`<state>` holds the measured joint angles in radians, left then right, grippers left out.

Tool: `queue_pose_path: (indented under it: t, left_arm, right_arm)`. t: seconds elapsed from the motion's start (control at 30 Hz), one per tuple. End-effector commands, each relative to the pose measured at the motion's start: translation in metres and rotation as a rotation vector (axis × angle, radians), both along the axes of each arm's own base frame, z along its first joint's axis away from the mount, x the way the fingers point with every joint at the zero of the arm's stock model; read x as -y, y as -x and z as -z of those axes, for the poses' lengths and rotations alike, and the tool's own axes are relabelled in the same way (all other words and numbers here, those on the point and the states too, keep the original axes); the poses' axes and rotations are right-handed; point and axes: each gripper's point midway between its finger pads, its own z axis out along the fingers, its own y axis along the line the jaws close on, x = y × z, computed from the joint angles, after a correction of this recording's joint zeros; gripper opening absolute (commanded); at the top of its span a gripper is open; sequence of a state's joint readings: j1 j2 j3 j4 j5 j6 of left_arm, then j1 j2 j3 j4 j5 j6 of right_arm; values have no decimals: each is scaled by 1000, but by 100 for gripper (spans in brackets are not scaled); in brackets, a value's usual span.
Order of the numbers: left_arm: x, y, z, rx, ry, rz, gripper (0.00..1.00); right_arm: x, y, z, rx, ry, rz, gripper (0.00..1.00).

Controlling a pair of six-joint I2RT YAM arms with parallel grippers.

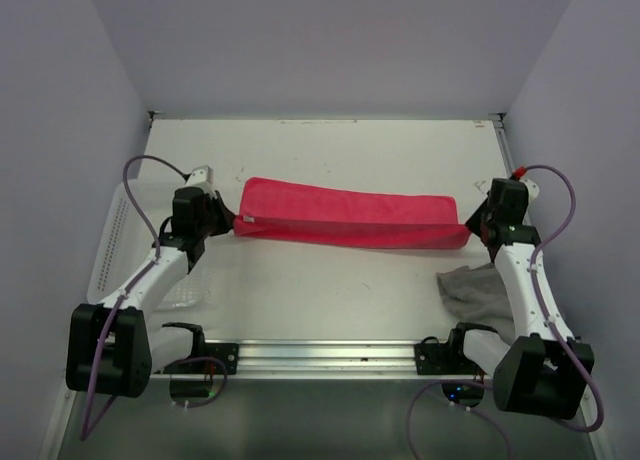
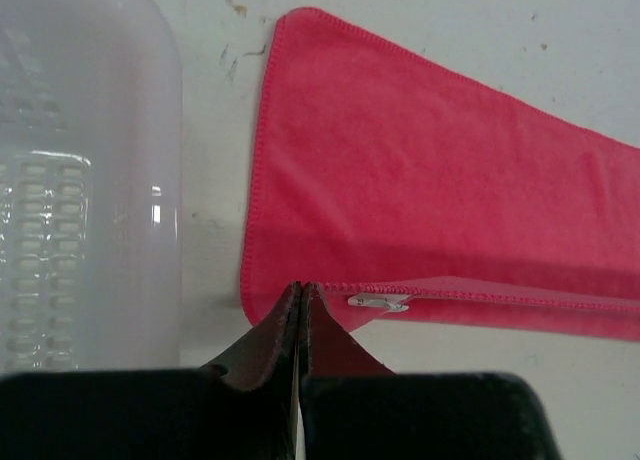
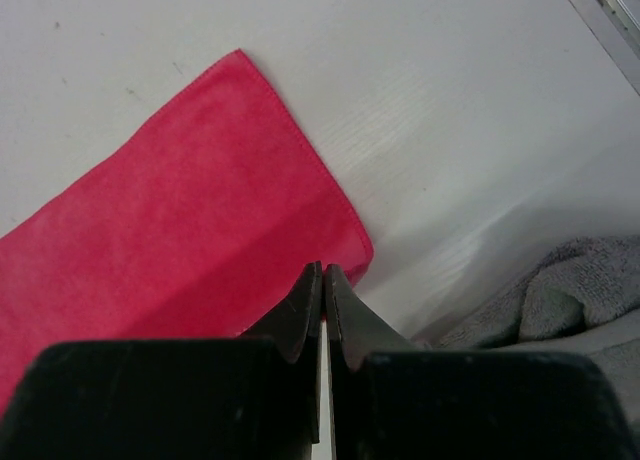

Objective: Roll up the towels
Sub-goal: Flatten the towel, then fold the towel

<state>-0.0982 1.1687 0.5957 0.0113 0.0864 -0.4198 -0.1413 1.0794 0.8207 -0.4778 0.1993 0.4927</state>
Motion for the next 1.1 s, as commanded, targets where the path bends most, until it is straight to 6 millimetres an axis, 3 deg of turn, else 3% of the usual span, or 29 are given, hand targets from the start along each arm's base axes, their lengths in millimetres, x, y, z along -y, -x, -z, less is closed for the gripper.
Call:
queue_pose_path:
  t: [0.0,0.13,0.33,0.7,0.9,1.07]
  left_arm:
    - [-1,6,7,2,5,-9,0]
    - [6,5,11,-15,-7,2,0]
    - [-1,5,23,-53,-40,-31,0]
    - [3,-29,-6,8,-81,-36,0]
    - [21,-47,-13,13,-120,-3,0]
    - [22,-54,-16,1,-153,-13,0]
  right_arm:
    - [19,7,-7,52,82,76,0]
    - [23,17,2,35,95,107,0]
    - [25,22,21,6,81,148,0]
    - [26,21,41,-57,66,174,0]
    - [29,7,33,-48,70,172,0]
    - [29,-15,14,-22,62,161,0]
